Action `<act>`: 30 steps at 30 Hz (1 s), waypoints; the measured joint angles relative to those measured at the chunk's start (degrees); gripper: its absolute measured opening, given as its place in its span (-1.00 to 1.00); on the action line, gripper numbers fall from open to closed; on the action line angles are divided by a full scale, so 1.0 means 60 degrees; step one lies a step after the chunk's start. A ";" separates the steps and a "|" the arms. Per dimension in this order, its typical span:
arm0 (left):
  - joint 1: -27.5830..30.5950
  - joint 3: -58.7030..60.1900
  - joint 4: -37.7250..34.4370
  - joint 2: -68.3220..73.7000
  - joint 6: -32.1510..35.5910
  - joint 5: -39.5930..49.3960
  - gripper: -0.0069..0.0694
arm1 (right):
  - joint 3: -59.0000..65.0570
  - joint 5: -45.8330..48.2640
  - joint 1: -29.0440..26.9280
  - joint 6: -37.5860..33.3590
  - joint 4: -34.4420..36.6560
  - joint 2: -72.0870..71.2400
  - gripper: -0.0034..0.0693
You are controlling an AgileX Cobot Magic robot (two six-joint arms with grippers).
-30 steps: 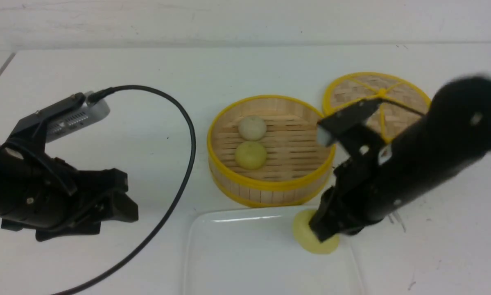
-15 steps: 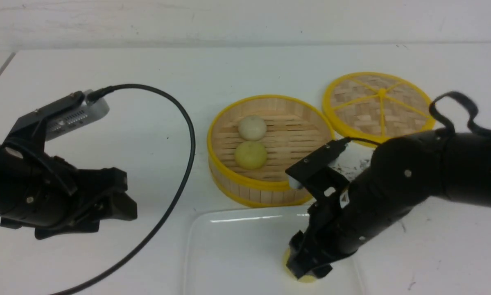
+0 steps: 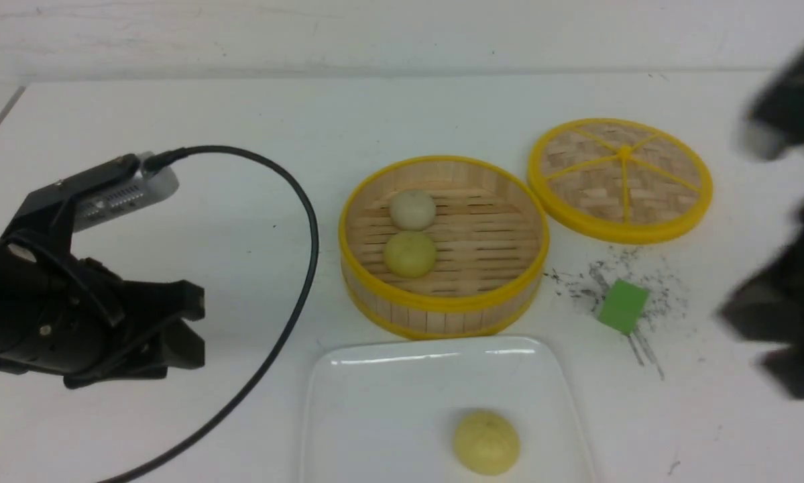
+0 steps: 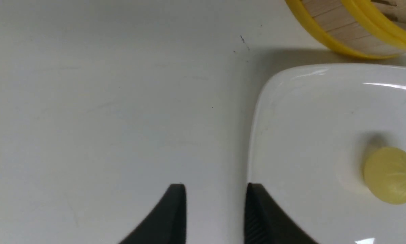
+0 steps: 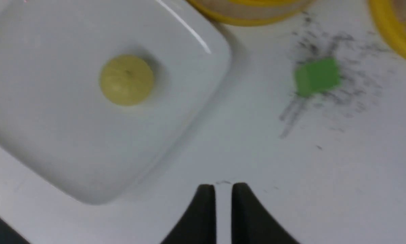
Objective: Put the steamed buns into the plate on the white tablecloth.
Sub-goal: 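Reach into the bamboo steamer and grasp a bun with the left gripper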
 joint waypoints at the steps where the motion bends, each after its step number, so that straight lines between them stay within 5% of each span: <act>1: 0.0000 -0.0065 -0.0012 0.0011 0.0000 0.0054 -0.44 | 0.0038 0.0139 0.0000 0.0189 -0.0237 -0.0483 -0.84; 5: 0.0000 -0.0873 -0.0346 0.0206 -0.0305 0.0595 -0.80 | 0.0899 0.0101 0.0000 0.0878 -0.1006 -0.2452 -0.95; 13: -0.0095 -0.3114 0.0291 0.1640 -0.1298 0.1922 -0.81 | 0.4398 -0.0488 0.0000 0.1493 -0.1669 -0.6245 -0.95; 21: -0.2545 -0.4750 0.1676 0.3210 -0.2723 0.1388 -0.81 | 0.6483 -0.2286 0.0000 0.2501 -0.2043 -0.7554 -0.94; 26: -0.3930 -0.6344 0.2976 0.4720 -0.4515 0.1376 -0.51 | 0.6516 -0.2520 0.0000 0.2585 -0.2081 -0.7845 -0.93; 30: -0.4495 -0.7539 0.3378 0.5780 -0.4883 0.1609 -0.17 | 0.6516 -0.2520 0.0000 0.2590 -0.2081 -0.7853 -0.93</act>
